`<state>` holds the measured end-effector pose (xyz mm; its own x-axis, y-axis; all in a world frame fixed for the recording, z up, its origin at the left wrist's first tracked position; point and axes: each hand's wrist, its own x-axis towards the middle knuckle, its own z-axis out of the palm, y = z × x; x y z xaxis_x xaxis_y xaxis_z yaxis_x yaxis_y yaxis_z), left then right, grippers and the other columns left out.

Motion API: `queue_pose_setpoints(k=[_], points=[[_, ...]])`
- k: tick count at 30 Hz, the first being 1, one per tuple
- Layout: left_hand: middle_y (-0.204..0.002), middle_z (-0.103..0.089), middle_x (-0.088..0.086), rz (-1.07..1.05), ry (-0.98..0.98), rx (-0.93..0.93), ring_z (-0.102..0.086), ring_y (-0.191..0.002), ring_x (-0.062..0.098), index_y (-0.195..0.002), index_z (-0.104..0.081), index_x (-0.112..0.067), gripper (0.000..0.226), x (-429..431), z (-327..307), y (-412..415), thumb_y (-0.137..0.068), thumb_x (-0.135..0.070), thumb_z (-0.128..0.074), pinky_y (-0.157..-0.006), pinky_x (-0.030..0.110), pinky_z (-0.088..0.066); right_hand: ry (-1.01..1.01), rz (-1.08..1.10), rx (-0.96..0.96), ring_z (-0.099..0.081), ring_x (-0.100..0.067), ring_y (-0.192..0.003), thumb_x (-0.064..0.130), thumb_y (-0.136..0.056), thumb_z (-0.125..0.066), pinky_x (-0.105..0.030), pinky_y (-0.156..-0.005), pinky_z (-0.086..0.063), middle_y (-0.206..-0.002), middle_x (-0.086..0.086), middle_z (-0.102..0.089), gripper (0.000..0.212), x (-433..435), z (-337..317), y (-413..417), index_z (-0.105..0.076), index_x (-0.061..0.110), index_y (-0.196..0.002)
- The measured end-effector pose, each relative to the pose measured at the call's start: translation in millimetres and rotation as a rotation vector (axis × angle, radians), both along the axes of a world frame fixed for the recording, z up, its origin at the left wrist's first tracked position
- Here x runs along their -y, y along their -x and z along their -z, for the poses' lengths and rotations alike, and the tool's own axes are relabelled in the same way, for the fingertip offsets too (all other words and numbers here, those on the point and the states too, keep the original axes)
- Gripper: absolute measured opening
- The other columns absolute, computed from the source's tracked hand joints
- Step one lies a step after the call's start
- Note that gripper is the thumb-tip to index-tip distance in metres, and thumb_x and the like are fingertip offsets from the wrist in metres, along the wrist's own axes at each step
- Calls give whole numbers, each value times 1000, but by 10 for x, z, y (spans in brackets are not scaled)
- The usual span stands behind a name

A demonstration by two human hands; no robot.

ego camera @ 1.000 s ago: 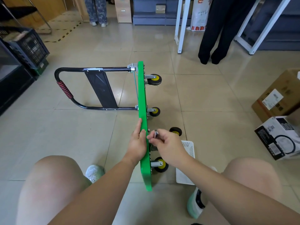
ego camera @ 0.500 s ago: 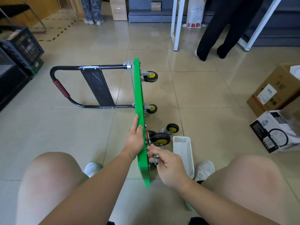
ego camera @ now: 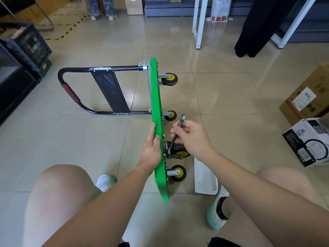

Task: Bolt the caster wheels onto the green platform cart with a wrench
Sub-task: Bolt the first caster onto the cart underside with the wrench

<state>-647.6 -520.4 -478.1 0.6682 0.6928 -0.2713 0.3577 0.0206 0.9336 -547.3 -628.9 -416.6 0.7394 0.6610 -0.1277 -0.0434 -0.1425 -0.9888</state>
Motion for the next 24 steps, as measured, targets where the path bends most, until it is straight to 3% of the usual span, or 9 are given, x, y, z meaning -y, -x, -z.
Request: queue_pose_setpoints(k=[5, 7, 9, 13, 17, 21, 24], points=[[-109, -58, -20, 13, -5, 5, -55, -93, 5, -162, -23, -43, 52, -24, 26, 2, -113, -25, -30, -82, 16, -48, 70, -117, 45, -72, -12, -87, 19, -99, -59, -33, -76, -62, -89, 2, -74, 12, -188, 30, -137, -68, 26, -94], [-139, -57, -14, 16, -15, 26, -54, -122, 6, -162, -24, -39, 52, -20, 11, 4, -113, -24, -30, -110, 25, -44, 117, -144, 46, -73, -16, -89, 19, -99, -59, -38, -78, -63, -91, 0, -75, 13, -262, 77, -157, -67, 27, -94], [-158, -43, -8, 24, -16, 42, -43, -143, 10, -163, -24, -37, 52, -14, -1, 10, -113, -24, -31, -124, 35, -31, 134, -144, 19, -73, -21, -90, 21, -100, -59, -42, -80, -62, -93, -2, -75, 12, -329, 101, -167, -67, 27, -94], [-159, -43, -7, 10, 0, 28, -43, -144, 13, -162, -25, -40, 52, -41, 56, -6, -112, -27, -32, -124, 41, -32, 147, -187, -23, -73, -20, -93, 21, -98, -62, -37, -80, -62, -95, -1, -74, 11, -403, 47, -166, -68, 29, -93], [-152, -51, -9, 15, 30, 61, -51, -137, 10, -162, -25, -42, 52, -58, 101, -8, -112, -32, -35, -120, 42, -40, 192, -209, 65, -73, -19, -91, 24, -96, -64, -41, -79, -62, -92, 0, -76, 13, -383, 87, -39, -69, 32, -87], [-144, -60, -7, 15, 41, 44, -59, -130, 15, -153, -24, -61, 55, -69, 133, -13, -101, -49, -37, -114, 46, -46, 132, -147, 61, -72, -16, -90, 18, -99, -61, -39, -81, -62, -84, 3, -74, 18, -298, 88, 22, -68, 30, -87], [-122, -67, -19, 19, 76, 82, -65, -118, 3, -162, -24, -40, 53, -90, 133, -18, -112, -31, -38, -105, 26, -51, 118, -162, 102, -72, -16, -91, 18, -96, -64, -41, -84, -61, -88, 5, -76, 22, -215, 103, 112, -72, 35, -84]])
